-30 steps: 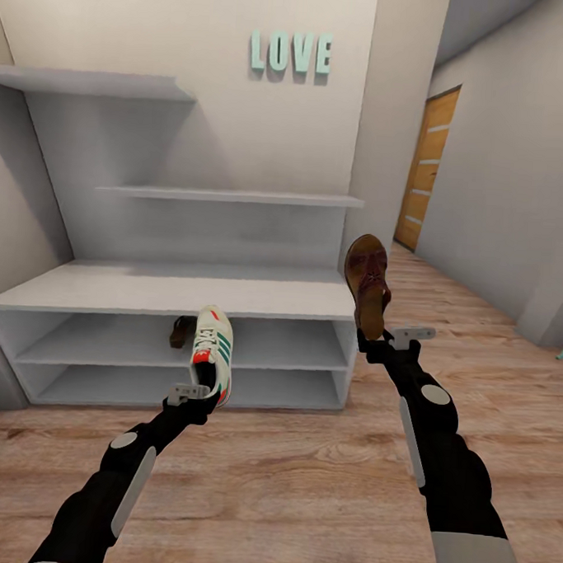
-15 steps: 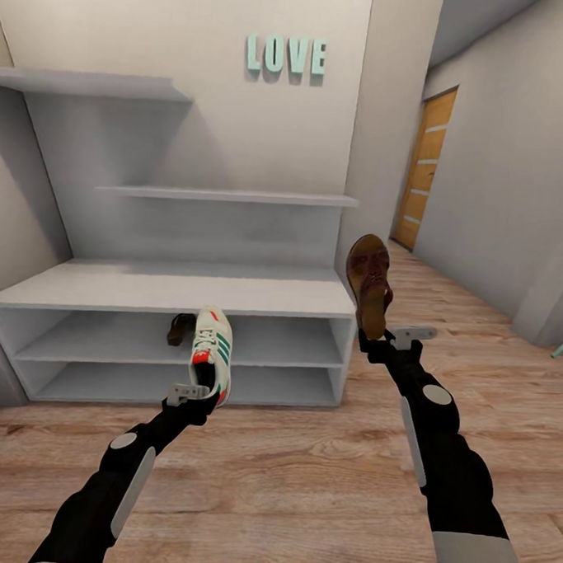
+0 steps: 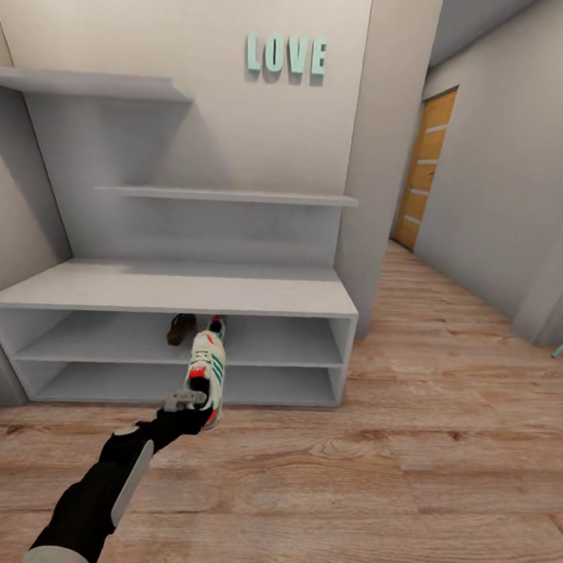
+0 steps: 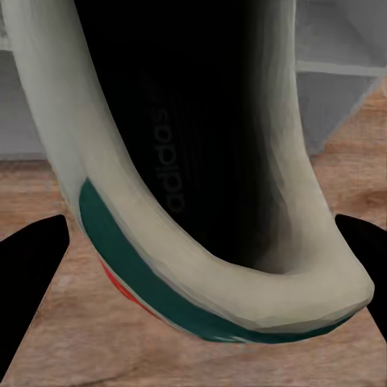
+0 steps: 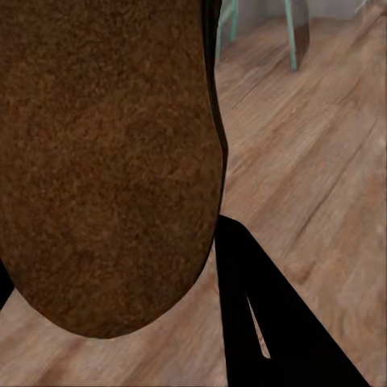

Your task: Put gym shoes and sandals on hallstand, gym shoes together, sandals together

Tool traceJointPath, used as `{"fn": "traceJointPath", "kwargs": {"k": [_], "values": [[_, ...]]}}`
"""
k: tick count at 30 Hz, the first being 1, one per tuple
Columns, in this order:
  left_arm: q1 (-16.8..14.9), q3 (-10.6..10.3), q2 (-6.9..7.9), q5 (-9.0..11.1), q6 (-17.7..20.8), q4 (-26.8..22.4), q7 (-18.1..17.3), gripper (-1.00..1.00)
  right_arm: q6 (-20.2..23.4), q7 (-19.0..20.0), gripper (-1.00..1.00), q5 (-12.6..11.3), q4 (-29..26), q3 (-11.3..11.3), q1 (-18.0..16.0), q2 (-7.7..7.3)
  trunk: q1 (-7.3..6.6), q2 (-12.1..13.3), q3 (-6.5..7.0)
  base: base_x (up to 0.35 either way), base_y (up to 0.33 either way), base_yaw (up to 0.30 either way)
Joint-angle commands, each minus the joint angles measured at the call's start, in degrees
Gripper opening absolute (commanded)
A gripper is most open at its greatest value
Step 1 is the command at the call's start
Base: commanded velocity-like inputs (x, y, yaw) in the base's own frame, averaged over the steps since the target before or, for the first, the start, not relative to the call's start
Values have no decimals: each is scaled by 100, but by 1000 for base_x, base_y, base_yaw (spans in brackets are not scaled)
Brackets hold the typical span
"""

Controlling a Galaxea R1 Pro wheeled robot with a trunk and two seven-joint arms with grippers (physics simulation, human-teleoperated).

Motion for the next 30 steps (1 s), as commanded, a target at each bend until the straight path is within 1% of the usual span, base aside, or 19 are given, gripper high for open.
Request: {"fn": "traceJointPath", "kwargs": {"k": [1, 2, 3, 5, 6, 8, 10, 11, 12, 13, 14, 15, 16, 17, 19, 22, 24, 26, 30], "values": [[-41, 0, -7, 60, 206, 71, 110, -100, 67, 53, -100, -61, -5, -170, -4, -162, -1, -2, -6, 0, 0, 0], [-63, -9, -18, 51, 354, 181, 233, -100, 84, 50, -100, -60, -4, -322, -4, -286, -1, -2, -6, 0, 0, 0], [-83, -15, -30, 46, 478, 312, 356, -100, 95, 48, -100, -58, -4, -455, -4, -380, -1, -2, -6, 0, 0, 0], [-105, -28, -89, 41, 648, 584, 550, -100, 105, 47, -100, -42, -11, -706, -4, -480, -1, -2, -6, 0, 0, 0], [-114, -33, -206, 38, 725, 777, 671, -100, 107, 41, -100, -19, -16, -1017, -4, -521, -1, -2, -6, 0, 0, 0], [-118, -37, -346, 34, 769, 911, 730, -100, 107, 38, -100, -2, -14, -1354, -4, -538, -1, -2, -6, 0, 0, 0], [-120, -80, -475, 31, 906, 1004, 752, -100, 107, 37, -100, 6, -13, -1675, -4, -554, -1, -2, -6, 0, 0, 0], [-120, -108, -498, 28, 968, 1018, 754, -100, 107, 37, -100, 8, -13, -1755, -4, -556, -1, -2, -6, 0, 0, 0], [-122, -180, -532, 22, 1133, 1030, 757, -100, 109, 37, -100, 13, -13, -1910, -4, -560, -1, -2, -6, 0, 0, 0], [-126, -331, -561, 16, 1413, 1026, 759, -100, 111, 39, -100, 18, -13, -2078, -4, -560, -1, -2, -6, 0, 0, 0], [-130, -455, -575, 14, 1547, 1008, 759, -100, 112, 38, -100, 22, -13, -2140, -4, -557, -1, -2, -6, 0, 0, 0], [-134, -662, -587, 12, 1662, 985, 760, -100, 113, 39, -100, 25, -10, -2194, -4, -549, -1, -2, -6, 0, 0, 0], [-136, -787, -589, 12, 1706, 976, 761, -100, 113, 41, -100, 26, -8, -2214, -4, -546, -1, -2, -6, 0, 0, 0], [-136, -871, -590, 11, 1732, 970, 761, -100, 114, 41, -100, 27, -6, -2227, -4, -544, -1, -2, -6, 0, 0, 0], [-141, -972, -591, 11, 1760, 956, 757, -100, 114, 44, -100, 28, -5, -2243, -4, -542, -1, -2, -6, 0, 0, 0], [-178, -1013, -587, 10, 1771, 814, 754, -100, 114, 39, -100, 53, 7, -2248, -2, -548, -1, -2, -6, 0, 0, 0], [-191, -1023, -579, 10, 1781, 628, 749, -100, 114, 38, -100, 149, 12, -2249, -3, -549, -1, -2, -6, 0, 0, 0], [-197, -1027, -576, 10, 1788, 411, 746, -100, 114, 37, -100, 300, 8, -2250, -4, -550, -1, -2, -6, 0, 0, 0], [-237, -1029, -574, 14, 1783, 184, 739, -100, 114, 37, -100, 396, 4, -2245, -4, -550, -1, -2, -6, 0, 0, 0]]}}
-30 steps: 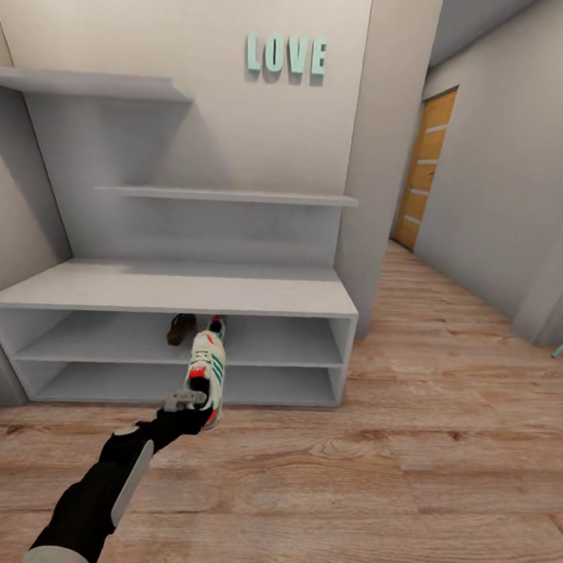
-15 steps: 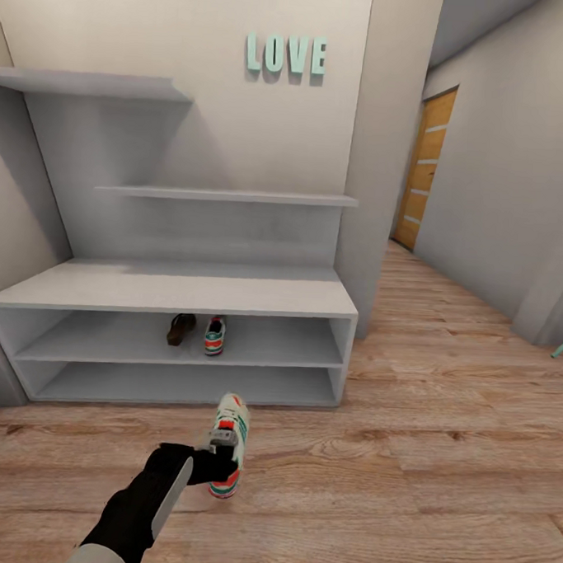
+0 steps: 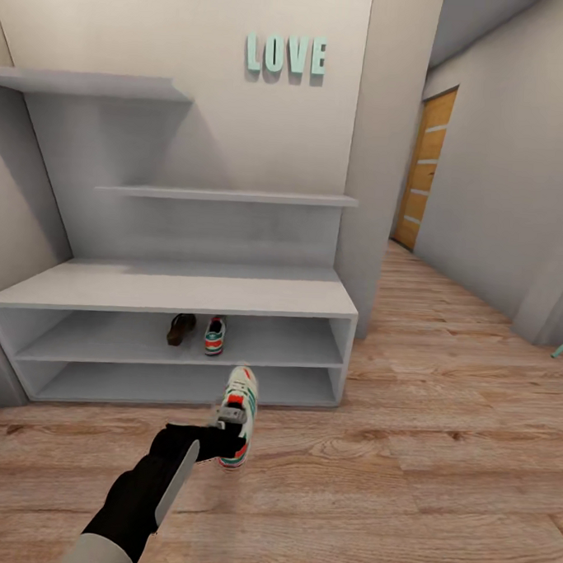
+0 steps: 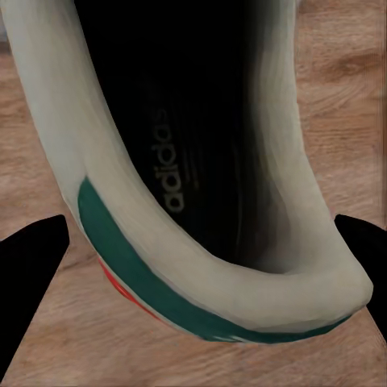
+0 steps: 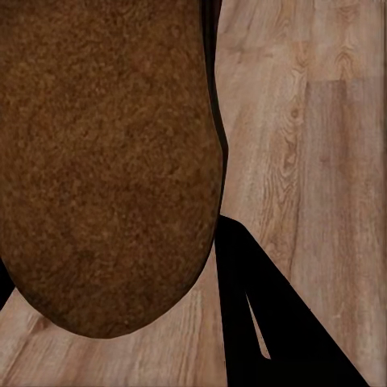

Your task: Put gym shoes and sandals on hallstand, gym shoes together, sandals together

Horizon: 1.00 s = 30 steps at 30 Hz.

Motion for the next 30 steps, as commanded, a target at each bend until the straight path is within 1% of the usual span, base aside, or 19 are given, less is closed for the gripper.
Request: {"fn": "traceJointPath", "kwargs": {"k": [1, 3, 4, 6, 8, 9, 10, 12, 16, 25, 27, 30], "values": [[-62, 0, 1, 53, 2, -42, 22, -100, 30, 53, -100, 52, -6, -10, -7, -1, -1, -2, -6, 0, 0, 0], [-88, 0, 1, 57, -100, -41, 21, -100, 30, 53, -100, 56, -6, -11, -7, -1, -1, -2, -6, 0, 0, 0], [-98, -1, -2, 60, -237, -11, 21, -100, 30, 53, -100, 57, -6, -11, -8, -1, -1, -2, -6, 0, 0, 0], [-108, -1, -6, 63, -674, 210, 21, -100, 30, 53, -100, 59, -6, -11, -6, -1, -1, -2, -6, 0, 0, 0], [-112, 3, -7, 65, -1224, 637, 21, -100, 30, 53, -100, 59, -6, -12, -7, -1, -1, -2, -6, 0, 0, 0], [-113, 2, -7, 63, -1354, 743, 21, -100, 30, 53, -100, 59, -6, -13, -7, -1, -1, -2, -6, 0, 0, 0], [-114, 1, -8, 63, -1699, 1026, 21, -100, 30, 53, -100, 59, -6, -13, -7, -1, -1, -2, -6, 0, 0, 0], [-115, 5, -2, 62, -2083, 1345, 21, -100, 30, 53, -100, 60, -6, -12, -7, -1, -1, -2, -6, 0, 0, 0], [-115, 7, 0, 51, -2267, 1494, 21, -100, 30, 53, -100, 60, -10, -12, -7, -1, -1, -2, -6, 0, 0, 0], [-115, 17, 1, 62, -2299, 1532, 37, -100, 30, 53, -100, 104, -15, -10, -8, -1, -1, -2, -6, 10, 0, 0], [-115, 17, 0, 70, -2299, 1535, 38, -100, 30, 53, -100, 191, -15, -9, -8, -1, -1, -2, -6, 237, 0, 0], [-115, 17, -2, 73, -2299, 1535, 38, -100, 30, 53, -100, 241, -15, -9, -7, -1, -1, -2, -6, 316, -28, 0]]}}
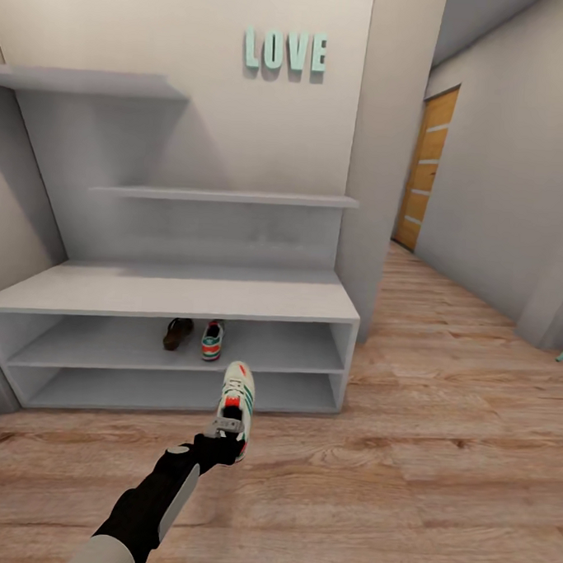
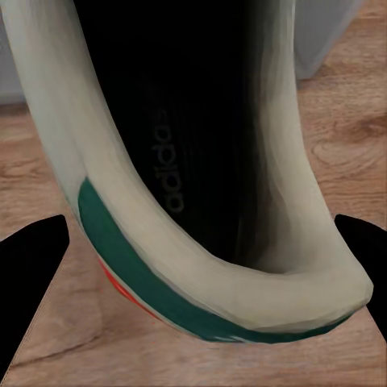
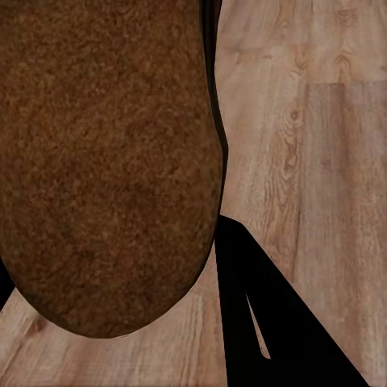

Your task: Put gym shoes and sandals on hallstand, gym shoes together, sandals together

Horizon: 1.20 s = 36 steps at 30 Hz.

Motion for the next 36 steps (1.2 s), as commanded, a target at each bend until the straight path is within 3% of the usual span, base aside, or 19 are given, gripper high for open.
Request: {"fn": "traceJointPath", "kwargs": {"k": [1, 13, 18, 23, 27, 36], "values": [[-2, -3, 3, 60, 36, -8, 7, -100, 29, 53, -100, 49, -6, -9, -8, -1, 2, -2, -6, 339, -67, 0], [-2, -12, -2, 69, 36, -8, 7, -100, 29, 53, -100, 60, -6, -8, -7, 8, 2, -2, -6, 312, -67, 0], [-2, 2, 3, 68, 36, -9, 7, -100, 29, 53, -100, 60, -6, -8, -8, 8, 2, -2, -6, 51, -4, 0], [-2, 5, 4, 69, 38, -8, 7, -100, 29, 53, -100, 60, -5, -8, -8, 8, 112, -203, -116, 5, 0, 22], [-2, 6, 4, 69, 38, -8, 7, -100, 29, 53, -100, 60, -6, -8, -6, 8, 128, -220, -231, 0, 0, 54], [-2, 23, 4, 74, 36, -8, 7, -100, 29, 53, -100, 60, -6, -8, -7, 8, 128, -220, -239, 10, 0, 6]]}}
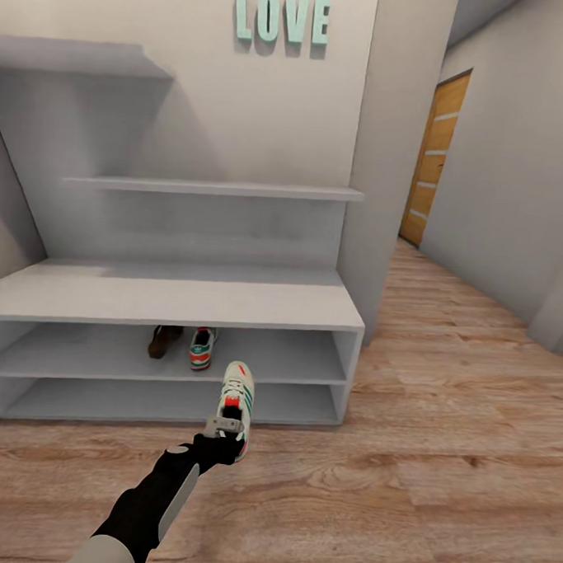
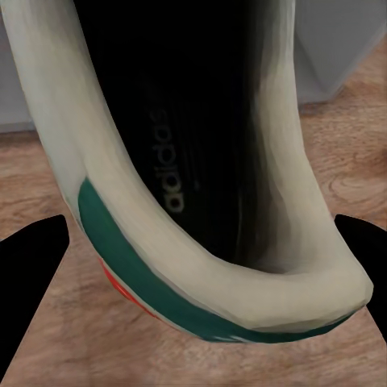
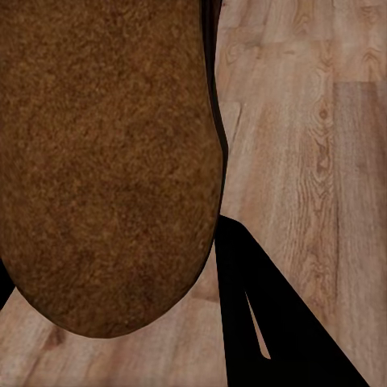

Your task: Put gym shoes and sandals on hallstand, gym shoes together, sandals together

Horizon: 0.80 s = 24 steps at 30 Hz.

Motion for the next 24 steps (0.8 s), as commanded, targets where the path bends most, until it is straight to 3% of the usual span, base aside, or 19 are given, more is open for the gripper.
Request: {"fn": "traceJointPath", "kwargs": {"k": [1, 12, 24], "values": [[-2, 39, 1, 60, 36, -8, 7, -100, 30, 53, -100, 39, -7, -10, -8, -1, 0, -2, -6, 200, 0, 0], [-2, 155, 1, 61, 36, -8, 7, -100, 30, 52, -100, 39, -5, -10, -8, -1, 0, -2, -6, 306, 74, 0], [-2, 156, 1, 55, 36, -8, 7, -100, 30, 47, -100, 39, 1, -10, -7, -1, 0, -2, -6, 168, 47, 0]]}}
